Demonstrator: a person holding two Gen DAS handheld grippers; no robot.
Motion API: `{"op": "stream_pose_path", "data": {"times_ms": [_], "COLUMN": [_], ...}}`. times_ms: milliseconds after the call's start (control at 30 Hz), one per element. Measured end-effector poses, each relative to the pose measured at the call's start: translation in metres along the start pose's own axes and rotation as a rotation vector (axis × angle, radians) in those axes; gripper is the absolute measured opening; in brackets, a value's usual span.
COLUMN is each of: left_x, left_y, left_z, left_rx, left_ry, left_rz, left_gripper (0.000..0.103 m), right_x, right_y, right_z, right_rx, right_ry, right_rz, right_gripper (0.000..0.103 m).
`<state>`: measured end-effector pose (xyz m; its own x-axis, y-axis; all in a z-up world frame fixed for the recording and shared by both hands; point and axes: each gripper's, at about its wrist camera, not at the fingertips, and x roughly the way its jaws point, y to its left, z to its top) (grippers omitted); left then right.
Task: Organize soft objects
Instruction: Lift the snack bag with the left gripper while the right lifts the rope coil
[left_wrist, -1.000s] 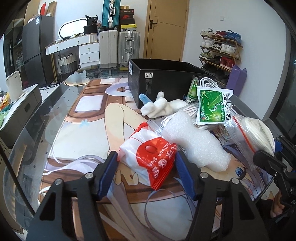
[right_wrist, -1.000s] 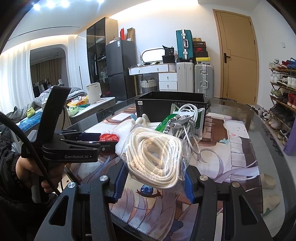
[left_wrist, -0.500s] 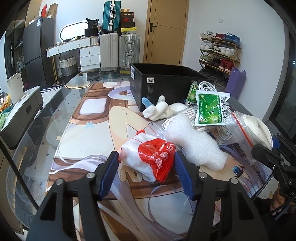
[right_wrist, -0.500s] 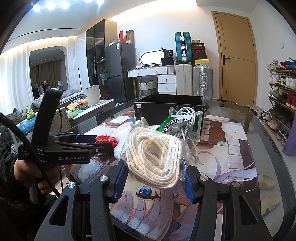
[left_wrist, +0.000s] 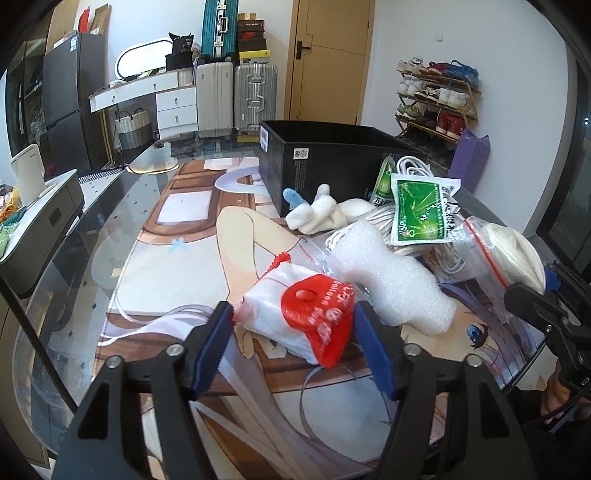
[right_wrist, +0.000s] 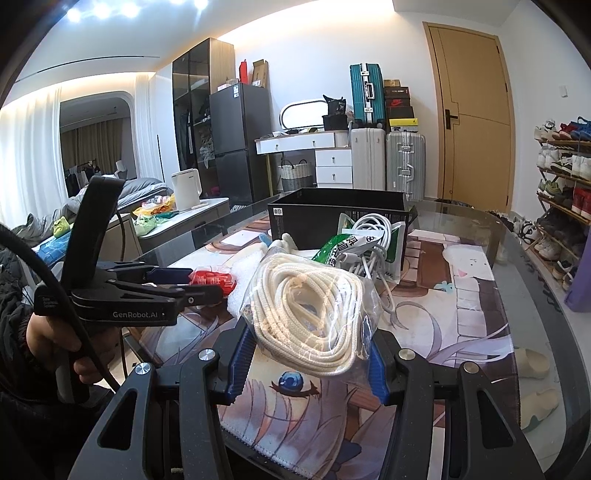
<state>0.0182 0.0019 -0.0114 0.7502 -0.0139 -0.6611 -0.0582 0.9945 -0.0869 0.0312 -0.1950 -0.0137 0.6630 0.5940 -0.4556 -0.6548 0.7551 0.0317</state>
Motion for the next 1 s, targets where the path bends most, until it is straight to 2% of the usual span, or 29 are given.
{"op": "stream_pose_path", "data": {"times_ms": [67, 300, 367, 400, 500, 733, 1000], "left_x": [0.001, 0.013, 0.014, 0.013, 0.009, -0.003, -0.021], "left_y": [0.0, -0.001, -0.003, -0.003, -0.001, 0.006, 0.0], "left_z": [0.001, 0.006, 0.007, 0.007, 0.006, 0.008, 0.018], "left_rx": [-0.003, 0.006, 0.012, 0.014, 0.004, -0.024, -0.006], "left_ry": [0.004, 0.037, 0.038, 0.033, 0.025, -0.008, -0.073], "left_rz": [0.008, 0.023, 0.024, 0.022, 0.009, 0.009, 0.005], "left_gripper": [0.079, 0.079, 0.074, 0.064, 0.06, 0.059, 0.059], "right_x": [0.0, 0.001, 0.002, 0.002, 0.002, 0.0, -0.005], "right_y": [0.0, 0.0, 0.0, 0.0, -0.001, -0.002, -0.005], "right_z": [0.0, 0.0, 0.0, 0.0, 0.0, 0.001, 0.013], "right_rx": [-0.001, -0.002, 0.0, 0.0, 0.001, 0.0, 0.001], "right_ry": [0.001, 0.005, 0.004, 0.004, 0.003, -0.006, -0.017], "right_rz": [0.001, 0.003, 0.002, 0.001, 0.002, -0.004, -0.037], "right_gripper": [0.052, 0.053, 0.052, 0.052, 0.052, 0.053, 0.053]}}
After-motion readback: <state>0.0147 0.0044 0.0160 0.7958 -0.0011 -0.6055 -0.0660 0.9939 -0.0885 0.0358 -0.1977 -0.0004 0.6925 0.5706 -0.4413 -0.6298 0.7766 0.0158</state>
